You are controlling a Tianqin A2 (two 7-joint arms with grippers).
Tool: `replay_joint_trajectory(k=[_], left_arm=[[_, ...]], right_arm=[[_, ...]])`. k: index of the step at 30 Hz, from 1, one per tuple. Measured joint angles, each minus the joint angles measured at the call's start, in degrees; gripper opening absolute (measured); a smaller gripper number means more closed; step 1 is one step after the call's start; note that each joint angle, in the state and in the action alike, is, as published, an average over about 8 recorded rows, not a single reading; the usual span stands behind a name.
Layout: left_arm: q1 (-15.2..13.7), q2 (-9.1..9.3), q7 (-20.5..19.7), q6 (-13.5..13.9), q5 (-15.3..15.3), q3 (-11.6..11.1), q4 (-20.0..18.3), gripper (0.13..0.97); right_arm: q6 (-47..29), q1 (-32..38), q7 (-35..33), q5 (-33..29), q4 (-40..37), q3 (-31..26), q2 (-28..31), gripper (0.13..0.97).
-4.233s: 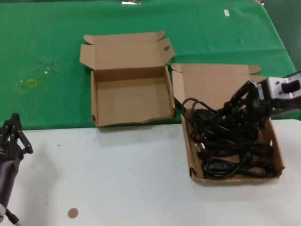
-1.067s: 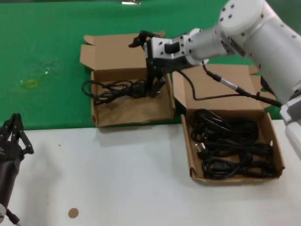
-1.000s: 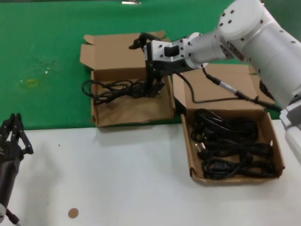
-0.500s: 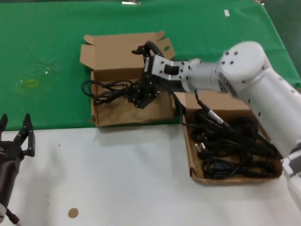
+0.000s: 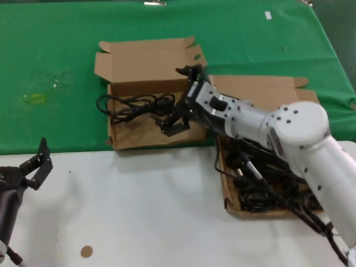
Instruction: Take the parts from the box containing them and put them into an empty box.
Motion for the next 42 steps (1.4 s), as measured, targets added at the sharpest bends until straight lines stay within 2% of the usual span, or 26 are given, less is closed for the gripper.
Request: replay_joint_trajectory(k=[7, 11, 19, 28, 42], left_arm=[[0.0, 0.0, 0.0, 0.0, 0.0, 0.0, 0.0, 0.733], [0.0, 0.0, 0.0, 0.0, 0.0, 0.0, 0.0, 0.733], [0.0, 0.0, 0.0, 0.0, 0.0, 0.0, 0.0, 0.88], [0.0, 0.0, 0.0, 0.0, 0.0, 0.0, 0.0, 0.955], [0.0, 0.0, 0.0, 0.0, 0.0, 0.0, 0.0, 0.966]], right_arm=[[4.7, -7.4, 2.6, 2.6, 6.9, 2.9, 1.1, 0.966], [7.5, -11.6, 4.0, 4.1, 10.8, 4.6, 1.8, 0.966], [12.9, -20.0, 7.0, 7.0, 18.7, 7.9, 3.1, 0.966], [19.0, -29.5, 10.3, 10.4, 27.5, 11.6, 4.6, 0.966], [27.8, -43.4, 15.1, 15.2, 40.3, 17.1, 6.7, 0.966]])
